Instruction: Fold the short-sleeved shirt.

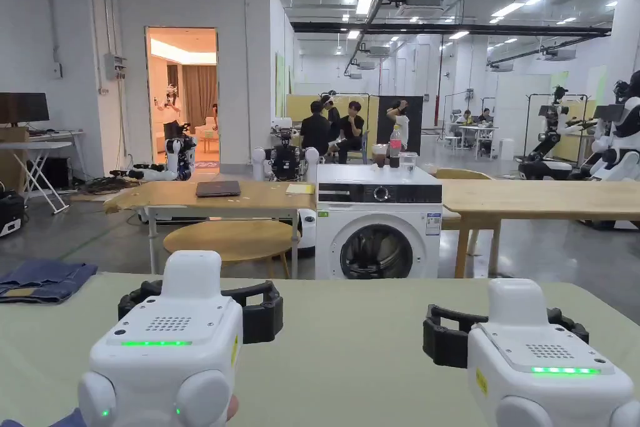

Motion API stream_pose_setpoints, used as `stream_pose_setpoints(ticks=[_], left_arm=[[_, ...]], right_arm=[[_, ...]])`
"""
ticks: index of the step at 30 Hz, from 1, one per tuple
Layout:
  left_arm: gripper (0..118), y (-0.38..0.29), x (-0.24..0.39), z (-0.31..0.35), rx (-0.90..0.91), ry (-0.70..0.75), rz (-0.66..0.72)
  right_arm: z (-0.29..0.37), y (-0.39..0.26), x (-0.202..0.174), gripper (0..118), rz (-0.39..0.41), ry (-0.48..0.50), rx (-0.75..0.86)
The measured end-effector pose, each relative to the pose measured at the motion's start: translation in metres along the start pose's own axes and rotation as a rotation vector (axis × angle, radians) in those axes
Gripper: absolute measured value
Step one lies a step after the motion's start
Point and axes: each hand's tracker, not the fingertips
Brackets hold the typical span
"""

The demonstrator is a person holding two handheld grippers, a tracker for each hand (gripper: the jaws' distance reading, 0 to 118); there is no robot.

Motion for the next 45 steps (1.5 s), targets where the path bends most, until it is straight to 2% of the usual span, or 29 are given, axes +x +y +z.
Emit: stream_pose_setpoints(ticks=[11,13,14,16,17,18,20,22,24,25,26,28,30,31,32,34,36,37,38,40,45], left_arm=[[118,0.001,-0.005,0.002,0.010,0.012,-0.006],[118,-0.002,-0.007,0.002,0.023,0.039,0.001],[118,-0.003,-0.011,0.002,0.020,0.054,0.034],[118,-0.008,-0.029,-0.002,-0.035,-0.007,0.246],[118,-0.017,-0.049,-0.008,-0.101,-0.103,0.490],[118,-0.023,-0.059,-0.010,-0.129,-0.142,0.620],[118,-0.054,-0.087,-0.020,-0.220,-0.264,1.020],[118,-0.102,-0.105,-0.029,-0.311,-0.402,1.427],[118,-0.141,-0.106,-0.030,-0.351,-0.428,1.683],[118,-0.157,-0.103,-0.032,-0.379,-0.414,1.746],[118,-0.164,-0.103,-0.033,-0.398,-0.376,1.763],[118,-0.159,-0.106,-0.034,-0.375,-0.329,1.659],[118,-0.130,-0.099,-0.031,-0.331,-0.300,1.451],[118,-0.110,-0.095,-0.030,-0.315,-0.268,1.284],[118,-0.087,-0.085,-0.028,-0.293,-0.208,1.056],[118,-0.043,-0.051,-0.020,-0.181,-0.069,0.479],[118,-0.023,-0.014,-0.012,-0.059,0.079,0.053],[118,-0.016,-0.005,-0.011,0.003,0.107,-0.041],[118,-0.013,0.002,-0.009,0.047,0.121,-0.094],[118,-0.005,0.008,-0.008,0.070,0.101,-0.106],[118,0.001,0.004,-0.009,0.046,0.042,-0.039]], right_arm=[[-0.002,0.000,-0.001,118,-0.020,0.009,-0.014],[-0.002,0.002,-0.003,118,-0.009,0.018,-0.019],[-0.002,0.003,-0.006,118,0.025,0.019,-0.024],[-0.002,0.002,-0.019,118,0.201,0.010,0.000],[0.000,-0.003,-0.035,118,0.425,-0.022,0.051],[0.001,-0.007,-0.042,118,0.535,-0.048,0.069],[0.001,-0.025,-0.066,118,0.940,-0.150,0.139],[0.000,-0.058,-0.079,118,1.439,-0.212,0.281],[-0.003,-0.086,-0.076,118,1.871,-0.215,0.360],[-0.003,-0.092,-0.076,118,1.945,-0.176,0.358],[-0.001,-0.090,-0.076,118,1.919,-0.120,0.327],[-0.003,-0.077,-0.073,118,1.594,-0.054,0.257],[-0.001,-0.046,-0.064,118,1.134,-0.011,0.141],[0.002,-0.028,-0.058,118,0.910,-0.007,0.101],[0.002,-0.015,-0.049,118,0.692,0.010,0.085],[-0.004,0.000,-0.028,118,0.261,0.013,0.037],[-0.011,0.004,-0.006,118,-0.054,0.073,-0.017],[-0.013,0.003,0.002,118,-0.178,0.089,-0.026],[-0.016,0.001,0.008,118,-0.247,0.089,-0.036],[-0.016,-0.001,0.011,118,-0.269,0.031,-0.035],[-0.010,0.000,0.004,118,-0.101,-0.007,0.014]])
